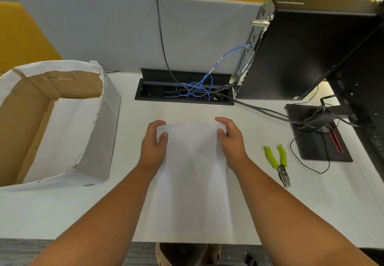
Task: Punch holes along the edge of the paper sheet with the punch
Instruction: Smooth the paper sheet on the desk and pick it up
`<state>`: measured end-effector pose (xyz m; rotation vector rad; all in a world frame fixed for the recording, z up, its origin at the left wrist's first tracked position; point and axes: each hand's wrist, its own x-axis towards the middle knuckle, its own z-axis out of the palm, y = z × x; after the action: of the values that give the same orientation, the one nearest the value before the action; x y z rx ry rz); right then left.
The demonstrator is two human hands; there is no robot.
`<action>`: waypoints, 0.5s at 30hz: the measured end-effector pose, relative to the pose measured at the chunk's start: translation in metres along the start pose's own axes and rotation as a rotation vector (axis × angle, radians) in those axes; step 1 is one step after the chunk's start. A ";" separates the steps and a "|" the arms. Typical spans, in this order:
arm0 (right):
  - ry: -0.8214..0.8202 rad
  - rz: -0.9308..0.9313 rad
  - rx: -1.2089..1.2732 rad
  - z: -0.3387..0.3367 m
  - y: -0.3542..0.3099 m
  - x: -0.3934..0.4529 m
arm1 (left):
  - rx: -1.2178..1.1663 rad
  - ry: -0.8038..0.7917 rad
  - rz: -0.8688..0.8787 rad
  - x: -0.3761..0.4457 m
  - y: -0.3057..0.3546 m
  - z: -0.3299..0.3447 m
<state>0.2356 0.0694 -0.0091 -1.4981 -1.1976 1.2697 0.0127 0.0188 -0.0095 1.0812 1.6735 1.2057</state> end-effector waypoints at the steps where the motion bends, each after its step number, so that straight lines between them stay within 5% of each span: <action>1: 0.000 0.002 0.001 0.000 0.000 0.000 | 0.003 0.004 -0.001 0.000 0.000 0.000; 15: 0.009 0.000 0.007 0.004 -0.001 0.002 | 0.001 0.038 -0.043 0.007 0.002 0.000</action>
<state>0.2316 0.0721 -0.0093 -1.4974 -1.1864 1.2639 0.0108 0.0255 -0.0080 1.0241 1.7176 1.2044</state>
